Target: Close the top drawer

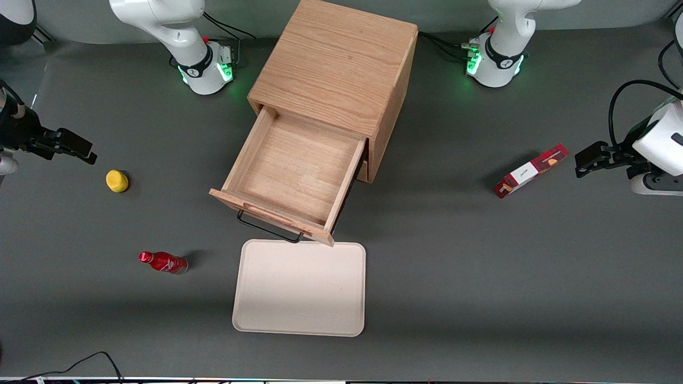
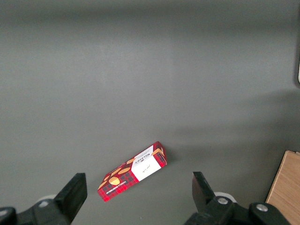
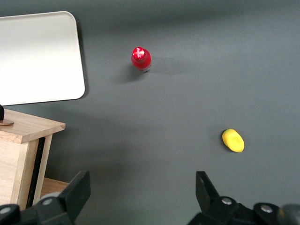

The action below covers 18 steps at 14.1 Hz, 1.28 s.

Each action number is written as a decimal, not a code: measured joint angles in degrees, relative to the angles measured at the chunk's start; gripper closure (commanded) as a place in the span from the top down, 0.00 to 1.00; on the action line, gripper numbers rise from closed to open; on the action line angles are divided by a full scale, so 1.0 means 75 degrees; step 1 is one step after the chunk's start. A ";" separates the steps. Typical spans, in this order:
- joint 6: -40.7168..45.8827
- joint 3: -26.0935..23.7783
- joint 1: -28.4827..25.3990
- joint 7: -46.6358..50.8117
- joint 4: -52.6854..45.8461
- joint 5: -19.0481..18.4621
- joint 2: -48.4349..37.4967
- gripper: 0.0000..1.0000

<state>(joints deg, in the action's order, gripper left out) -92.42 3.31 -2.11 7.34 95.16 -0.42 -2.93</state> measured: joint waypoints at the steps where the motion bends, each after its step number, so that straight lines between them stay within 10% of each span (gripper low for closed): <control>1: 0.0000 0.0000 -0.0004 0.0000 0.0000 0.0000 0.0000 1.00; 18: -0.0144 -0.0531 -0.0247 -0.0007 -0.2128 0.0011 0.2281 1.00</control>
<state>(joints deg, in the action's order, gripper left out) -93.50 -0.67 -3.97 7.29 79.20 -0.34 14.17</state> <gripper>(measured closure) 0.000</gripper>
